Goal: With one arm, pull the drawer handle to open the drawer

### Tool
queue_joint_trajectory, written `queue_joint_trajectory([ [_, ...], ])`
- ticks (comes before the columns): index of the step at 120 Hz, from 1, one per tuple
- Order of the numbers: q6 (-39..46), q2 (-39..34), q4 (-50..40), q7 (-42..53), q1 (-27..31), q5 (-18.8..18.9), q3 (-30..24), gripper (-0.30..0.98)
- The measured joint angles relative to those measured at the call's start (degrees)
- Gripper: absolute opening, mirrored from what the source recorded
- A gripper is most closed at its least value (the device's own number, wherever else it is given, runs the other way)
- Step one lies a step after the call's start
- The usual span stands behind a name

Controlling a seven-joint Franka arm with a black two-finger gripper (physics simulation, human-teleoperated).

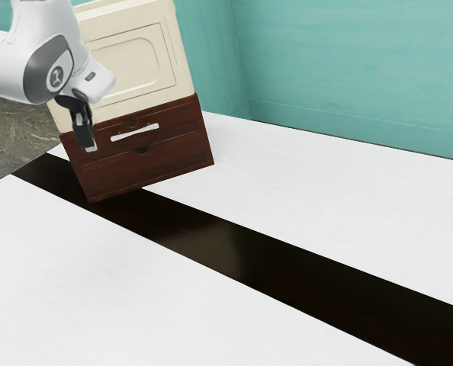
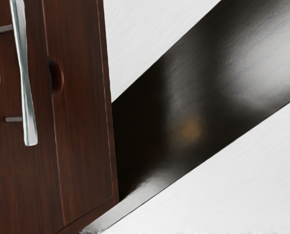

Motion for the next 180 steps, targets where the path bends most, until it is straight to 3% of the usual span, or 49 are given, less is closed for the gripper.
queue_joint_trajectory([
  [52,6.17,6.98,2.3,1.73,4.0,-0.34,-0.85,0.69],
  [86,8.99,11.51,5.14,2.35,6.11,-3.11,-1.88,0.69],
  [120,10.33,16.71,10.37,2.79,12.58,-3.72,-9.13,0.69],
  [180,12.21,24.46,18.18,3.23,18.21,-3.81,-16.1,0.69],
])
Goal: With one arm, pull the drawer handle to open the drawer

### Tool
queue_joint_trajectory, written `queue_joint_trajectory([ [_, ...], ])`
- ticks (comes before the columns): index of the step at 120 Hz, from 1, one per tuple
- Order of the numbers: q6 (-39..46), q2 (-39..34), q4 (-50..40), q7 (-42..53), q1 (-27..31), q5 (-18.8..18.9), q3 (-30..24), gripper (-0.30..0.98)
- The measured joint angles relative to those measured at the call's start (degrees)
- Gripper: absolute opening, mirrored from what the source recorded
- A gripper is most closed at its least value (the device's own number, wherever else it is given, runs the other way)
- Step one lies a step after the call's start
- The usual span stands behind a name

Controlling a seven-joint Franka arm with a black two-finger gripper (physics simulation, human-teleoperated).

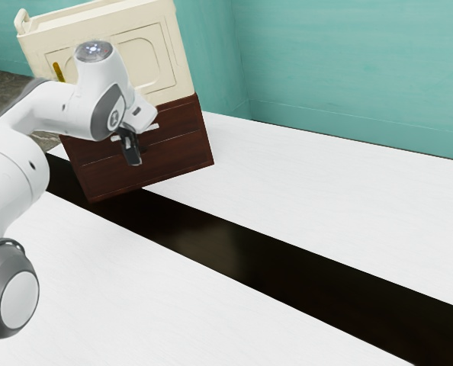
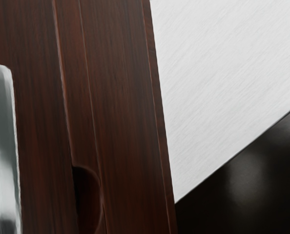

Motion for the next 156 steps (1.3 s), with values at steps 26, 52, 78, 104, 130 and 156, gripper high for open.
queue_joint_trajectory([
  [26,1.42,0.77,-0.41,0.08,1.33,0.05,-2.26,0.68],
  [52,1.84,-2.56,-3.99,0.18,1.19,0.41,-2.27,0.67],
  [78,1.91,-6.53,-9.1,0.26,0.63,0.56,-2.36,0.66],
  [104,1.94,-10.42,-13.87,0.38,-0.67,0.63,-2.28,0.64],
  [130,1.96,-14.21,-18.93,0.48,-3.71,3.81,-2.18,0.67],
  [156,1.98,-18.62,-25.07,0.5,-4.69,5.84,-2.16,0.68],
])
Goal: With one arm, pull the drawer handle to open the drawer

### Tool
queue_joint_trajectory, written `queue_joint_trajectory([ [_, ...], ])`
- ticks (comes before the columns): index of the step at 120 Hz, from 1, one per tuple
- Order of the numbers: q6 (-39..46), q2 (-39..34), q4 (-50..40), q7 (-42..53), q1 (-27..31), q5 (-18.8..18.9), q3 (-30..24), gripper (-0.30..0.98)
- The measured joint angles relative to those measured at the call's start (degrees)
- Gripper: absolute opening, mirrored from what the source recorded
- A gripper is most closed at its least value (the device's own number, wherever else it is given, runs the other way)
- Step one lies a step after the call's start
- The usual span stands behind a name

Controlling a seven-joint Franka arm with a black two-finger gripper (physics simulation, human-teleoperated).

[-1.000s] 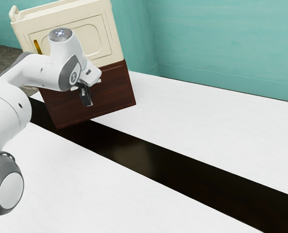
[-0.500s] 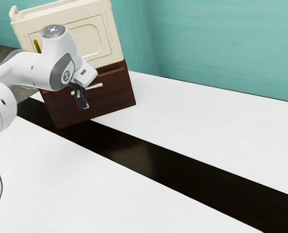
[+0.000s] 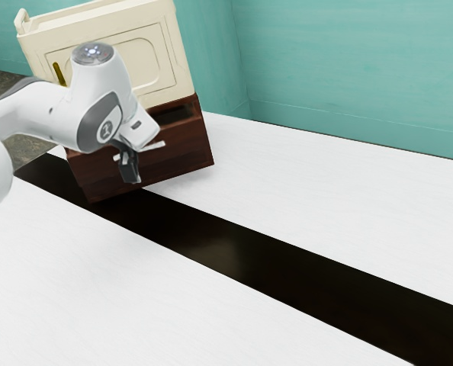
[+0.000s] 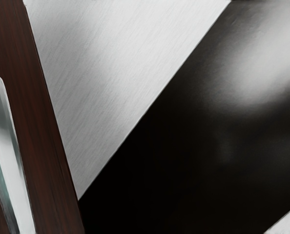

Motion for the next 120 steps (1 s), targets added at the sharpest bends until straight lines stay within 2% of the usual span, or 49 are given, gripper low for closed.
queue_joint_trajectory([
  [42,0.06,-5.21,-7.54,-0.02,-3.58,0.46,0.26,0.67],
  [75,0.09,-9.6,-13.53,-0.13,-6.93,2.91,0.44,0.69],
  [92,0.05,-13.13,-15.53,-0.17,-7.38,3.32,0.37,0.55],
  [120,-1.66,-20.8,-16.46,-0.19,-7.74,3.45,0.51,0.64],
])
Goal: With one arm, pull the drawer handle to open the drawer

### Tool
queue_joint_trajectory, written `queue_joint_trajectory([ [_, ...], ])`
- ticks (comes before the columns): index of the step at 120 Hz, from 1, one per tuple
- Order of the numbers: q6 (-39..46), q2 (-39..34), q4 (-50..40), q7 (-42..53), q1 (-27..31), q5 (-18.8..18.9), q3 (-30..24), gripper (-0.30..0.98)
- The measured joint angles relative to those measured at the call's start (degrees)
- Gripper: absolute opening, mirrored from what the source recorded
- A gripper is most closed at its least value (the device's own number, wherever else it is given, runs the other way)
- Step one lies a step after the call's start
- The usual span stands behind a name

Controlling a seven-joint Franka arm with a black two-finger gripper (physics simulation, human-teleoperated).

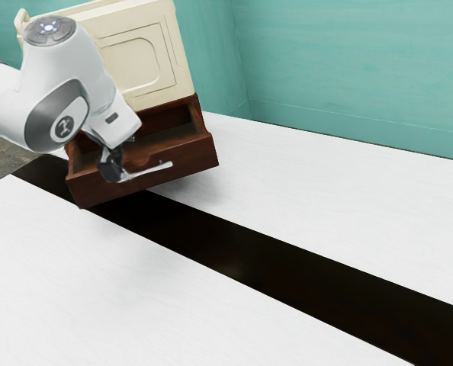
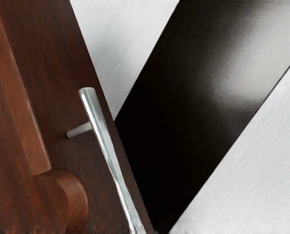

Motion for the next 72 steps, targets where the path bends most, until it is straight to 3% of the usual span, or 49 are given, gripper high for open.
queue_joint_trajectory([
  [15,-3.7,-4.11,0.91,-0.01,-0.84,-0.57,-0.11,0.66],
  [40,-15.33,-4.48,7.27,-2.46,-0.45,-7.89,0.92,0.68],
  [72,-30.16,-4.44,10.24,-7.48,-1.0,-10.02,0.84,0.68],
])
